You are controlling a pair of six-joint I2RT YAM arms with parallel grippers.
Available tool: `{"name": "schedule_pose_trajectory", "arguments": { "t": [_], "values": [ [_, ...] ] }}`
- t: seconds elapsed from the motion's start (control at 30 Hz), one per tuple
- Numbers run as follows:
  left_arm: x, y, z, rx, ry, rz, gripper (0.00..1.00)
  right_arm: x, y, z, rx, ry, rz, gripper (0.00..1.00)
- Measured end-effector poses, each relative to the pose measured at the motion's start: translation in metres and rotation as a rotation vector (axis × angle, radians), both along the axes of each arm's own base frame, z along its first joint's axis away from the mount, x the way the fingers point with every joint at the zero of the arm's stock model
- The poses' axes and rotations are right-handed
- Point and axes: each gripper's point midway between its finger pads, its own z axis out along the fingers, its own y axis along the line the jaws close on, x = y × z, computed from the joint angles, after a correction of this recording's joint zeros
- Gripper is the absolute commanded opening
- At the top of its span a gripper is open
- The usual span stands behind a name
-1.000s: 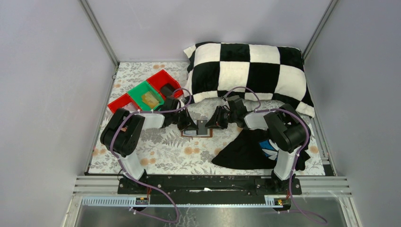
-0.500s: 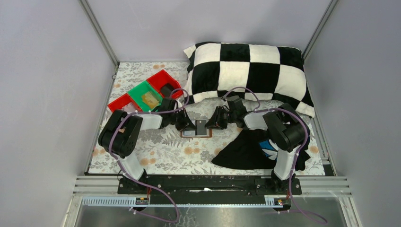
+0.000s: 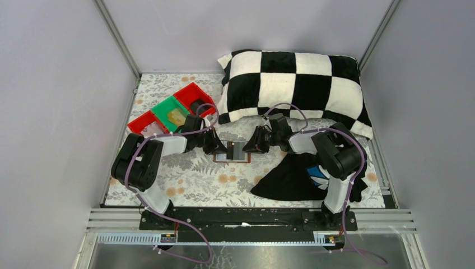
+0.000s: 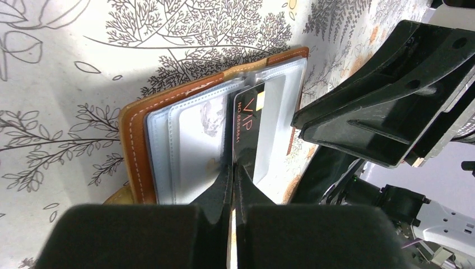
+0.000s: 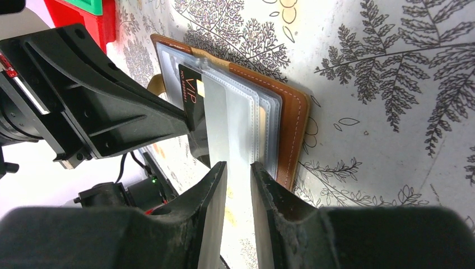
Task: Take the credit cards out of the card holder
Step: Remove the credit card from the card holder.
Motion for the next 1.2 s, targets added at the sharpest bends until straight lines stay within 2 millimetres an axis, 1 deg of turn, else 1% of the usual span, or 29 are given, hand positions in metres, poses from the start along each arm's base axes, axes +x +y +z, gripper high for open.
{"name": "schedule_pose_trajectory", "arguments": {
  "t": [0.13, 0.47, 0.67, 0.77, 0.9, 1.0, 1.2],
  "values": [
    [0.002, 0.004, 0.003, -0.002, -0.013, 0.0, 0.0, 0.0, 0.0, 0.0, -0.003, -0.005, 0.007, 0.31],
    [0.001, 0.004, 0.006, -0.015, -0.02, -0.015, 0.0, 0.002, -0.002, 0.004, -0.033, -0.007, 0.008, 0.32],
    [0.001, 0.004, 0.007, -0.017, -0.02, -0.016, 0.0, 0.01, 0.007, 0.017, -0.014, -0.034, 0.016, 0.33],
    [0.001, 0.004, 0.007, -0.017, -0.02, -0.016, 0.0, 0.008, 0.012, 0.02, -0.006, -0.041, 0.025, 0.33],
    [0.001, 0.004, 0.007, -0.017, -0.019, -0.016, 0.0, 0.006, 0.018, 0.016, 0.001, -0.03, 0.036, 0.33],
    [0.001, 0.003, 0.007, -0.018, -0.019, -0.017, 0.0, 0.004, 0.02, 0.005, -0.005, -0.004, 0.035, 0.33],
    [0.0, 0.002, 0.008, -0.03, -0.02, -0.023, 0.0, 0.005, 0.027, 0.003, 0.039, 0.012, 0.052, 0.33]
  ]
}}
